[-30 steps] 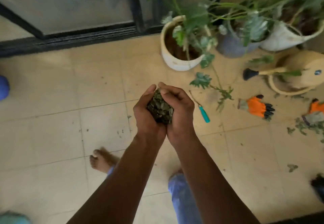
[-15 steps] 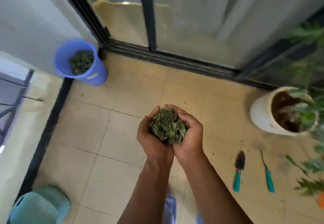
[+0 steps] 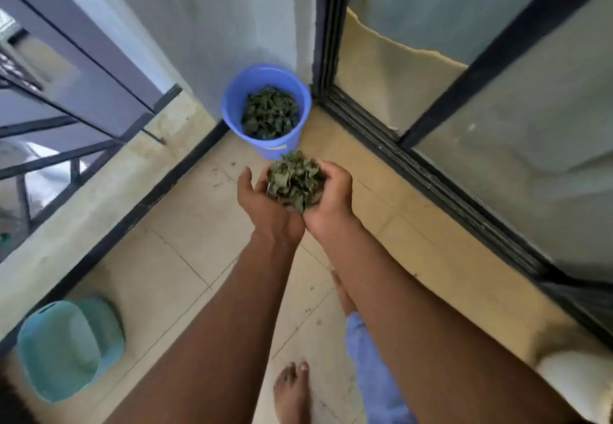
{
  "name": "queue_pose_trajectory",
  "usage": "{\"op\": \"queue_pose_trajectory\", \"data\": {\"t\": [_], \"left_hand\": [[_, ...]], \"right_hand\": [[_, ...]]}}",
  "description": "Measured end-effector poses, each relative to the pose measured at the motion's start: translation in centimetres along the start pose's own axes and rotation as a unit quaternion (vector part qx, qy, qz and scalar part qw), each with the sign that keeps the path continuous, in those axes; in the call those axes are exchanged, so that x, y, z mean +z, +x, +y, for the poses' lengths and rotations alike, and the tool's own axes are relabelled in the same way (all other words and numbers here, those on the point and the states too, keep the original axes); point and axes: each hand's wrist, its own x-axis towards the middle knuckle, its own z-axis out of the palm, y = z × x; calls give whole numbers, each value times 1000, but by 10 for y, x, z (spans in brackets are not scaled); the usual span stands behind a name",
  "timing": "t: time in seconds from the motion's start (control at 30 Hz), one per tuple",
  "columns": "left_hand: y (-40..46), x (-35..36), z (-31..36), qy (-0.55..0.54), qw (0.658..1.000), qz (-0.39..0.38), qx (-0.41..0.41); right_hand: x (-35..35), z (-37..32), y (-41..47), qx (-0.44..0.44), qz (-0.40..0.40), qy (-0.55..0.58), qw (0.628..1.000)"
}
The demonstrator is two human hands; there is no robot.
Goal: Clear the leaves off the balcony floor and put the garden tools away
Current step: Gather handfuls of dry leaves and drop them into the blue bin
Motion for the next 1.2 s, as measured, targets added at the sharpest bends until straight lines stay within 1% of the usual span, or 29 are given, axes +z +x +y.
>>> {"op": "queue_pose_trajectory", "data": {"t": [0.17, 0.27, 0.4, 0.47, 0.57, 0.67, 0.77, 0.83, 0.97, 1.1, 1.2], "left_hand": [[71, 58, 40, -58, 998, 30, 9], [109, 87, 67, -76, 997, 10, 20], [141, 113, 91, -103, 994, -20, 22], [147, 120, 98, -92, 995, -25, 34], [142, 120, 100, -35, 998, -12, 54], [132, 105, 93, 23, 998, -25, 49], [111, 85, 78, 97, 995, -1, 29], [94, 65, 66, 132, 991, 29, 13], [55, 20, 40, 178, 981, 60, -40], [6, -32, 12, 244, 961, 67, -112], [-38, -67, -2, 313, 937, 66, -142]], "right_hand": [[73, -24, 75, 22, 33, -64, 997], [117, -39, 107, 57, 26, -112, 992], [152, -55, 130, 91, 8, -132, 987], [156, -59, 143, 102, 0, -144, 984], [153, -65, 157, 86, -24, -176, 980], [138, -69, 160, 77, -63, -216, 971], [110, -71, 145, 70, -80, -264, 959], [84, -66, 128, 73, -69, -285, 953], [24, -50, 85, 64, -28, -322, 944], [-39, -34, 22, 11, 6, -415, 910], [-85, -22, -28, -23, 21, -454, 890]]}}
